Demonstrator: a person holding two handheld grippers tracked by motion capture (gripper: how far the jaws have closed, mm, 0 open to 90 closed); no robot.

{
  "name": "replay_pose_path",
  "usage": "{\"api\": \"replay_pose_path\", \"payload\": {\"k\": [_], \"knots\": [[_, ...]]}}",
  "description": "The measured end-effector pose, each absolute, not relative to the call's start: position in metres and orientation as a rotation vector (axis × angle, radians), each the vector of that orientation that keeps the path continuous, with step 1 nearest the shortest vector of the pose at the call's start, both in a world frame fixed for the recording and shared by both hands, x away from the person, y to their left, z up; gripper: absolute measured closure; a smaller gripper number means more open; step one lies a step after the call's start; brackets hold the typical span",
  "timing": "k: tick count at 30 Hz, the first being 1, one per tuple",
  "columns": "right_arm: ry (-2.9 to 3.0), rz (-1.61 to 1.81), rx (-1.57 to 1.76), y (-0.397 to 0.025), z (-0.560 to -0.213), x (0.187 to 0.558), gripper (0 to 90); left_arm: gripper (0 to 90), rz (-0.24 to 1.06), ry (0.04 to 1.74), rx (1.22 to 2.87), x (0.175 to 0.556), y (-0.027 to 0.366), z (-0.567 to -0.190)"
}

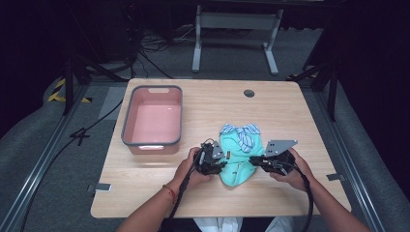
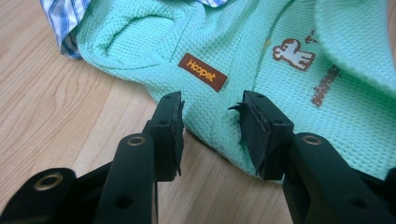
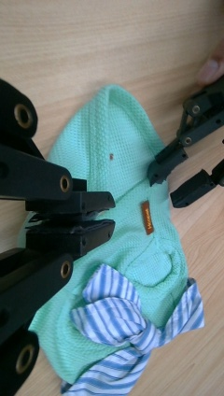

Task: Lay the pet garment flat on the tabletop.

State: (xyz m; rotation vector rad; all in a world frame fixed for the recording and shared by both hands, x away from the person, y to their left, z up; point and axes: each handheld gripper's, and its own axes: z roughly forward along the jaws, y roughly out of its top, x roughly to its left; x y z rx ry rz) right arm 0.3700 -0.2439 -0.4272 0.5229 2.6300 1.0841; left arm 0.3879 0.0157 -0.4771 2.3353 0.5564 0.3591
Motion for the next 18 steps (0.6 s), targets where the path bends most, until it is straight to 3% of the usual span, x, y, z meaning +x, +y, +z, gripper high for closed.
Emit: {"api": "replay_pose_path", "payload": {"k": [18], "knots": [[2.705,1.027,0.545,-0.271,-0.443,0.342,84.8,59.6,0.395,0.551,2.356,0.383,0.013,-0.476]]}}
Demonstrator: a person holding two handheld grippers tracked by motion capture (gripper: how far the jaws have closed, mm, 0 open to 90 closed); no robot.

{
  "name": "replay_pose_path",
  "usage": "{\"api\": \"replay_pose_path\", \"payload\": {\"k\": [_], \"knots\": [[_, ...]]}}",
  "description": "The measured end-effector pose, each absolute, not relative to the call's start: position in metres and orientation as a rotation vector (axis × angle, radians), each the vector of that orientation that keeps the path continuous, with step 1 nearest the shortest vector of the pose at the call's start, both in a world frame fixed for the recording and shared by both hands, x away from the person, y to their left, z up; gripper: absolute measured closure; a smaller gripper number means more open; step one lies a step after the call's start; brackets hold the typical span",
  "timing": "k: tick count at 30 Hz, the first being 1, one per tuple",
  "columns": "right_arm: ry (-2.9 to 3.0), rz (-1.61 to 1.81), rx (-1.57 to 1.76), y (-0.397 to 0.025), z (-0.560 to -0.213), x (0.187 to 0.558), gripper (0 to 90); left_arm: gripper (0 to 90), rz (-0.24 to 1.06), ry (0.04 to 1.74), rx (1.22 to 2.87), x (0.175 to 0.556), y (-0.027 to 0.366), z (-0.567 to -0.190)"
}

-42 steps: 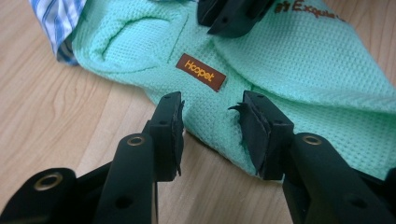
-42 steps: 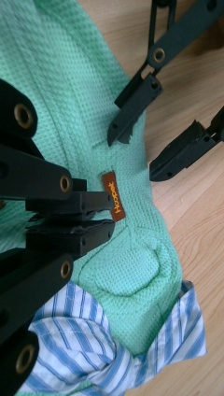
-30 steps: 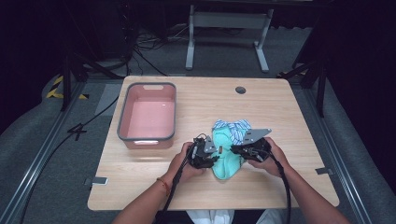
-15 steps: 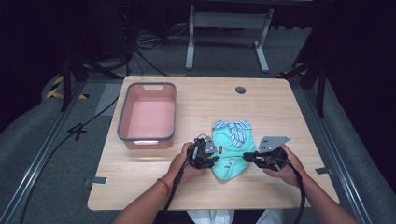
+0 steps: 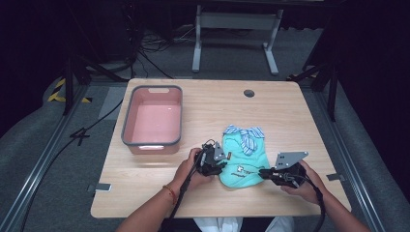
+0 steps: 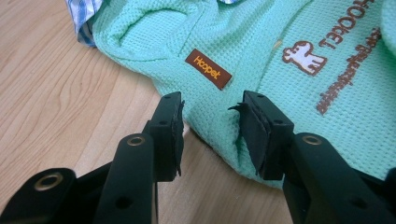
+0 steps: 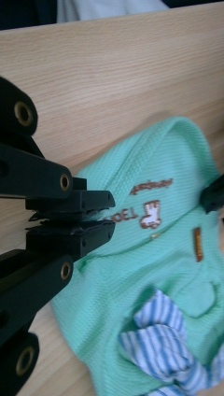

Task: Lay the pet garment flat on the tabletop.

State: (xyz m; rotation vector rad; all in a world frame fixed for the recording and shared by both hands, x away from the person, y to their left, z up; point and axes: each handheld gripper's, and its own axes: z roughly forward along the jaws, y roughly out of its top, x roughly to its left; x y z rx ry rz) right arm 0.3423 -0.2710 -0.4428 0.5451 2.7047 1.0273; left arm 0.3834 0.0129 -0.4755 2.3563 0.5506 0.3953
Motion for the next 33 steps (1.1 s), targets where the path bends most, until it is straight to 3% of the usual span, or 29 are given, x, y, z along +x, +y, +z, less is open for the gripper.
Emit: {"api": "replay_pose_path", "payload": {"k": [15,23,33], "knots": [[2.749,0.943,0.600,-0.281,-0.464,0.328,76.9,56.7,0.423,0.569,2.379,0.374,0.017,-0.473],[2.681,0.949,0.647,-0.283,-0.467,0.334,72.4,48.6,0.466,0.593,2.360,0.373,0.018,-0.475],[2.661,0.937,0.670,-0.280,-0.465,0.349,67.1,45.7,0.539,0.601,2.376,0.379,0.018,-0.474]]}}
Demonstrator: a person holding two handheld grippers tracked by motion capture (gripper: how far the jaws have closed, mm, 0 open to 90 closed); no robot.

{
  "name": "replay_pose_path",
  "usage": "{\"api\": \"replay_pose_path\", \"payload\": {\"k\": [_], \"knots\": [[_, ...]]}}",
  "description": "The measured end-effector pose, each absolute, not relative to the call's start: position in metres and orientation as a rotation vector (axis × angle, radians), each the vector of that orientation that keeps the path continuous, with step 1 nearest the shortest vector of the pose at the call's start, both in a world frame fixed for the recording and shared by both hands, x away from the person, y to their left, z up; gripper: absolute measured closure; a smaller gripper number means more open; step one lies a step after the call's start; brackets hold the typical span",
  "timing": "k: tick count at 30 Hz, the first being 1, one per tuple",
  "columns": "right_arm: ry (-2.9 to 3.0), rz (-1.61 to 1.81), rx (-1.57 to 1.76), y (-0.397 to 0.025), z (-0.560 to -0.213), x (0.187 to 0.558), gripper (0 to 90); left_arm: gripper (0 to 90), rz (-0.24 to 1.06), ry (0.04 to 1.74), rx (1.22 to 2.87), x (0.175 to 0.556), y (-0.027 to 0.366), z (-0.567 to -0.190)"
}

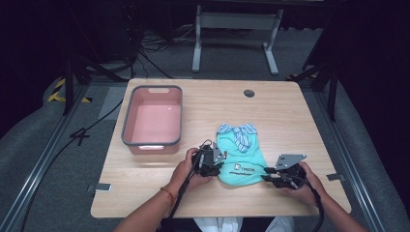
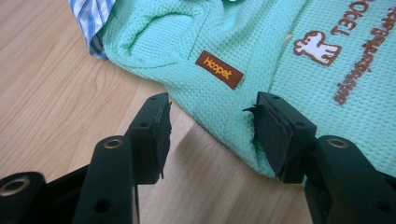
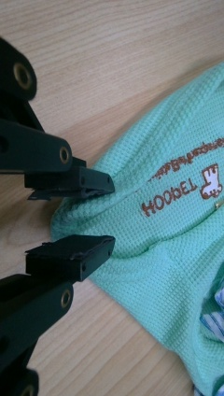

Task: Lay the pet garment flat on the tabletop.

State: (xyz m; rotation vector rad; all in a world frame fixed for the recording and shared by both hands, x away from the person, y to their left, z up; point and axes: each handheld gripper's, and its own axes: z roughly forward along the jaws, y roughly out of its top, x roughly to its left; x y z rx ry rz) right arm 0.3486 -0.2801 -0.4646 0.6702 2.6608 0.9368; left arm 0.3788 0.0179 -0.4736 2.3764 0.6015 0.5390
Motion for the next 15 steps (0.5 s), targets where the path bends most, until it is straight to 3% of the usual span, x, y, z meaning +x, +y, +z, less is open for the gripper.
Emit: {"api": "replay_pose_path", "payload": {"k": [7,15], "knots": [[2.660,1.034,0.591,-0.268,-0.451,0.342,65.0,35.7,0.434,0.580,2.353,0.376,0.022,-0.470],[2.694,1.062,0.553,-0.247,-0.452,0.344,67.4,36.3,0.397,0.543,2.358,0.373,0.019,-0.476]]}}
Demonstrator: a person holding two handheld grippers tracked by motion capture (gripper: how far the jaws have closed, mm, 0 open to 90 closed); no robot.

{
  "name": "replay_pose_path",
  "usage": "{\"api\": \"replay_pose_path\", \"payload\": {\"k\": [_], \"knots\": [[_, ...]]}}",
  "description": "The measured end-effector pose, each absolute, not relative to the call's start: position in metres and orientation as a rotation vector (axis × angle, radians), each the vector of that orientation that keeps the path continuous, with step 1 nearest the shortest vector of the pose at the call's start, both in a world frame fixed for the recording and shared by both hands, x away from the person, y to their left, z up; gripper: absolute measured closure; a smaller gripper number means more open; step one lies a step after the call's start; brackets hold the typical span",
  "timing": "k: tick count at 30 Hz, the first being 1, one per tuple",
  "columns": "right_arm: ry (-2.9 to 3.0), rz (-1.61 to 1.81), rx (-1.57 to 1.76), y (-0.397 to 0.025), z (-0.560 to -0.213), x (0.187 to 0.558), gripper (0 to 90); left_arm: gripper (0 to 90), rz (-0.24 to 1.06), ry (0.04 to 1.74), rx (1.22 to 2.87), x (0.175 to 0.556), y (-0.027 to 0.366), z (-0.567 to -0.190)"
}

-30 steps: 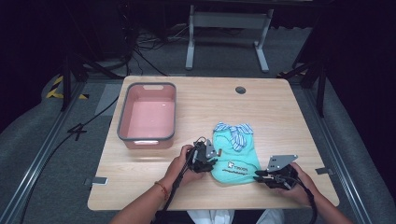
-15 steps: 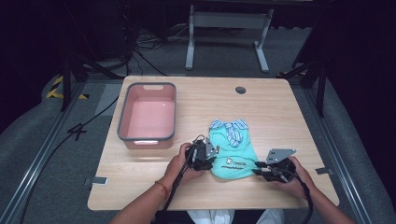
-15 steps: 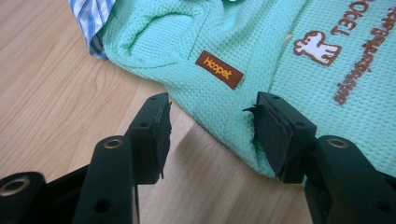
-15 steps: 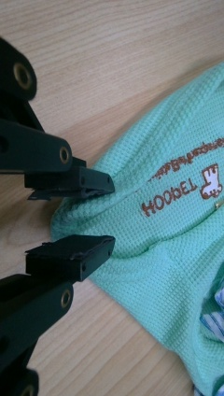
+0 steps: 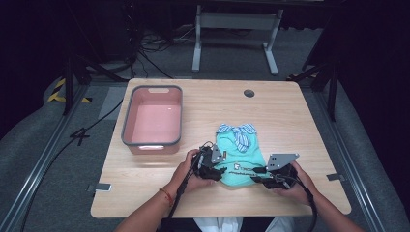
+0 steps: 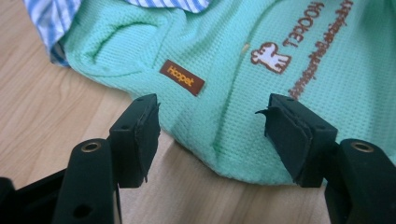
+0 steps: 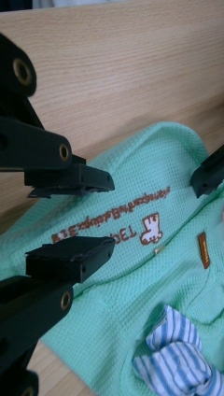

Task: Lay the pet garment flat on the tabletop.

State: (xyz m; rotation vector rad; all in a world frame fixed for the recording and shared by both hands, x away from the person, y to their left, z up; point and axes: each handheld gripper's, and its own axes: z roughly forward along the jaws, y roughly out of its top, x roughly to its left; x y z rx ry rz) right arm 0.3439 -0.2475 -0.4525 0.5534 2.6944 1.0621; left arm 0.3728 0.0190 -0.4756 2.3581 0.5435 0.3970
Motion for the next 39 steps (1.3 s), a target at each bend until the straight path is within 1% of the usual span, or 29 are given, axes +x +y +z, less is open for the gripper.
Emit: {"api": "replay_pose_path", "payload": {"k": [4,6,10,14,16,19,22,23,25,27,31,33,35,36,37,38,39], "knots": [[2.761,1.030,0.527,-0.245,-0.456,0.343,69.1,37.3,0.390,0.544,2.348,0.373,0.020,-0.476],[2.800,1.031,0.513,-0.246,-0.458,0.340,72.9,37.2,0.371,0.568,2.339,0.373,0.021,-0.477],[2.834,1.009,0.482,-0.248,-0.460,0.334,75.9,37.2,0.358,0.589,2.331,0.374,0.022,-0.478],[2.840,1.004,0.489,-0.254,-0.459,0.328,75.5,37.0,0.374,0.578,2.344,0.374,0.021,-0.477],[2.840,1.007,0.506,-0.258,-0.459,0.325,74.7,35.1,0.384,0.580,2.350,0.373,0.020,-0.476],[2.833,1.009,0.508,-0.262,-0.460,0.321,74.7,34.5,0.387,0.593,2.350,0.373,0.020,-0.476],[2.828,1.023,0.524,-0.265,-0.462,0.316,71.4,33.5,0.395,0.592,2.362,0.373,0.019,-0.475],[2.823,1.029,0.529,-0.266,-0.462,0.315,67.9,33.0,0.399,0.590,2.361,0.373,0.019,-0.474],[2.800,1.036,0.534,-0.267,-0.460,0.313,66.8,33.0,0.398,0.579,2.345,0.372,0.020,-0.468],[2.756,1.065,0.539,-0.269,-0.453,0.313,63.9,33.0,0.389,0.567,2.307,0.371,0.021,-0.459],[2.657,1.078,0.582,-0.273,-0.441,0.318,62.4,33.2,0.338,0.552,2.276,0.368,0.022,-0.449],[2.626,1.046,0.613,-0.274,-0.441,0.320,60.2,33.3,0.329,0.537,2.296,0.364,0.020,-0.452],[2.613,1.030,0.640,-0.275,-0.444,0.322,55.5,33.4,0.336,0.524,2.336,0.359,0.016,-0.459],[2.594,0.992,0.662,-0.275,-0.447,0.323,51.7,33.4,0.329,0.520,2.347,0.357,0.014,-0.463],[2.594,0.992,0.662,-0.275,-0.447,0.323,51.7,33.4,0.329,0.520,2.347,0.357,0.014,-0.463],[2.592,0.977,0.686,-0.276,-0.452,0.325,48.5,33.4,0.321,0.518,2.376,0.355,0.013,-0.468],[2.597,0.967,0.696,-0.276,-0.454,0.325,47.5,33.2,0.321,0.518,2.376,0.355,0.013,-0.468]]}}
